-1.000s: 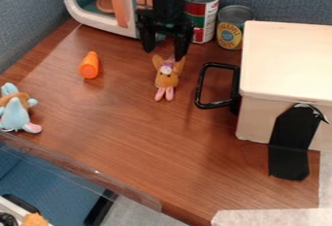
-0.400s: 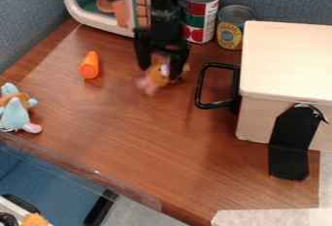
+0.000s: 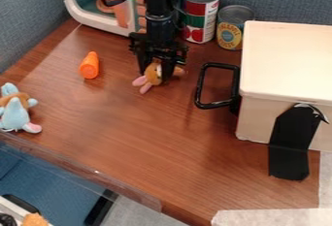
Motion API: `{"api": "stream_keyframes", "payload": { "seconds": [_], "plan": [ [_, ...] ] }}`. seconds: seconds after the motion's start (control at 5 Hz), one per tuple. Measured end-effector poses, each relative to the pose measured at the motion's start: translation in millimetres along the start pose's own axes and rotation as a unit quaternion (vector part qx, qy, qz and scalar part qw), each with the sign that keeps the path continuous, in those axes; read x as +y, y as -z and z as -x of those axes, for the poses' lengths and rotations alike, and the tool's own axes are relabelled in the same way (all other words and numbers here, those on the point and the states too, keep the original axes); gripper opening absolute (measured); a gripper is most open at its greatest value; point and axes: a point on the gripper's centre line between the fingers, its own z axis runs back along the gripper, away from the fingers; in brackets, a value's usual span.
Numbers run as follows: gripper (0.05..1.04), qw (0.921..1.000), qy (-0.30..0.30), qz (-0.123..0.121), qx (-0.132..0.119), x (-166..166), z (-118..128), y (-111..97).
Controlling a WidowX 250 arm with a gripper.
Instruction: Put the toy on top of the drawer
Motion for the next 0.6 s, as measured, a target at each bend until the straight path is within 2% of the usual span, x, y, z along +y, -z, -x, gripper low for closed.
{"api": "stream_keyframes", "payload": {
  "seconds": [0.2,0.4,0.6],
  "plan": [
    [0.542,1.0,0.005,0.0,-0.004,-0.9,1.3,-2.4],
    [0.541,0.9992,-0.002,-0.003,-0.04,-8.2,-0.7,-48.3],
    [0.541,0.9957,0.041,0.02,-0.081,-49.1,-1.0,-97.4]
  ]
}}
